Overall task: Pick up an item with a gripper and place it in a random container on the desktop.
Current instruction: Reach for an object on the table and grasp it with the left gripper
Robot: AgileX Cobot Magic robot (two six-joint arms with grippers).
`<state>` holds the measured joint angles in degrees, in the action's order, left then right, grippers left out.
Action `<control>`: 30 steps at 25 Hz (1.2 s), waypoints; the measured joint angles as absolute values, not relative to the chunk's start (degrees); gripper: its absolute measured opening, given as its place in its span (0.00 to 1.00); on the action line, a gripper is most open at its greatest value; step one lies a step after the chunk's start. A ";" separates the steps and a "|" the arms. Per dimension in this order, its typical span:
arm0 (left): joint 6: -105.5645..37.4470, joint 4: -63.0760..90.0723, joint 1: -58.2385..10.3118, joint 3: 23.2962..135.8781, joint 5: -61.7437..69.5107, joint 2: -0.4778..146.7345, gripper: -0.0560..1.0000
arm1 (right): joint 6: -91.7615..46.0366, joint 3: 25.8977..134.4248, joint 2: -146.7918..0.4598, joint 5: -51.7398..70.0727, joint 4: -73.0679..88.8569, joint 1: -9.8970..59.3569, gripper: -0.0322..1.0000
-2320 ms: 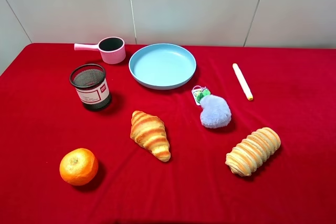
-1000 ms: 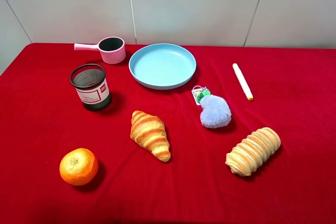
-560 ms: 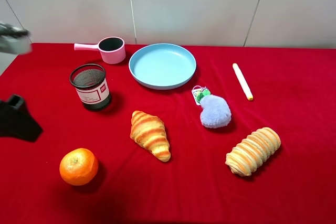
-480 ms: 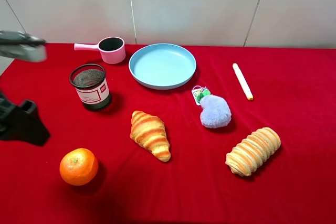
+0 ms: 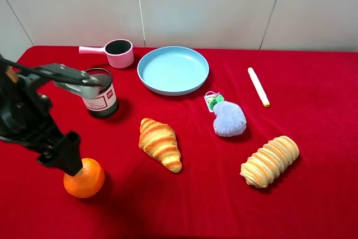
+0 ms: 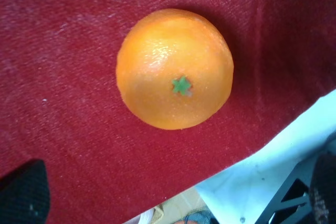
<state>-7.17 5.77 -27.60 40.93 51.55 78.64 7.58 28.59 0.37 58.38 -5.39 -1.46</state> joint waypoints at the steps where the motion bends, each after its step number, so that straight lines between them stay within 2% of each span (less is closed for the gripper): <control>1: -7.17 5.74 -28.05 40.93 51.28 79.87 0.99 | 7.58 28.59 0.37 58.38 -5.39 -1.46 0.70; 10: -7.17 5.74 -31.03 40.92 47.28 88.01 0.99 | 7.58 28.59 0.37 58.38 -5.39 -1.46 0.70; 30: -7.17 5.74 -31.10 35.63 35.38 96.30 0.99 | 7.58 28.59 0.37 58.38 -5.23 -1.46 0.70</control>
